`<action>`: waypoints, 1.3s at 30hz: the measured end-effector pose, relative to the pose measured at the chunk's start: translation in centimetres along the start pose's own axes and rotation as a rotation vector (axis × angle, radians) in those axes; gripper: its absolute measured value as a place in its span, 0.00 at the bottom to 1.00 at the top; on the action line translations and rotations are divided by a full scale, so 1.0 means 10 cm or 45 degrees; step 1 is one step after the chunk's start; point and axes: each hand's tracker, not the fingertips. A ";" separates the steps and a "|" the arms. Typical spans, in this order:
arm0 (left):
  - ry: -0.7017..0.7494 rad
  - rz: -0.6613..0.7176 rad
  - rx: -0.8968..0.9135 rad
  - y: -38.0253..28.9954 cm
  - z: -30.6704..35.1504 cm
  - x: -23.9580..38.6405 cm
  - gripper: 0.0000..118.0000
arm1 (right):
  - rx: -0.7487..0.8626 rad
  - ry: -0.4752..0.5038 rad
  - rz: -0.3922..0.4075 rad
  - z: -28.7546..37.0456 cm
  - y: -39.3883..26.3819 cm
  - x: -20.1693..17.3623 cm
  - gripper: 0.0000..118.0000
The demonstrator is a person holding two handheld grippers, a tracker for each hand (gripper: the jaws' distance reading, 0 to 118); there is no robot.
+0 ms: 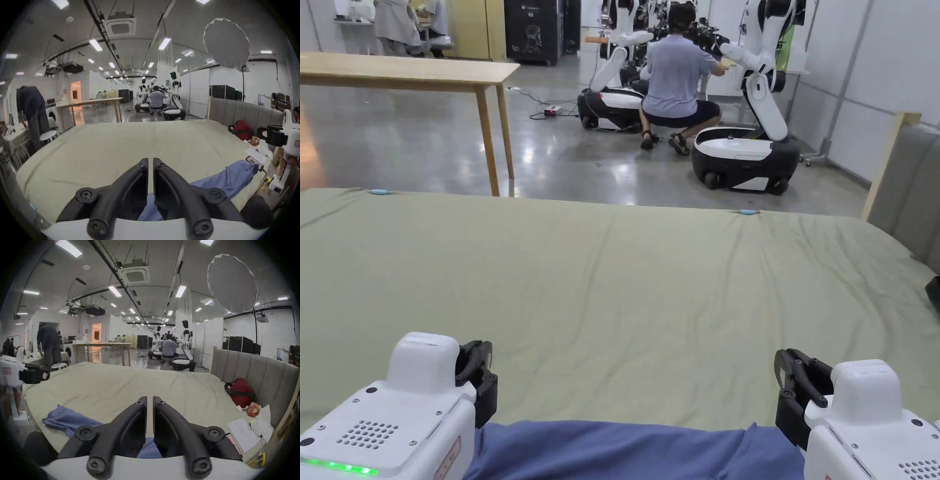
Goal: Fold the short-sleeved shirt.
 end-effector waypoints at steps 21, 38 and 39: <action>-1.018 1.582 -0.668 -1.65 -1.01 -1.96 0.97 | -0.158 0.023 -0.056 -0.14 -0.19 -0.48 0.07; -0.113 0.927 -0.558 -0.89 -0.63 -1.75 0.06 | -0.164 0.020 -0.080 -0.10 -0.19 -0.51 0.07; -0.089 0.850 -0.543 -0.79 -0.59 -1.62 0.06 | -0.164 0.024 -0.084 -0.10 -0.19 -0.51 0.07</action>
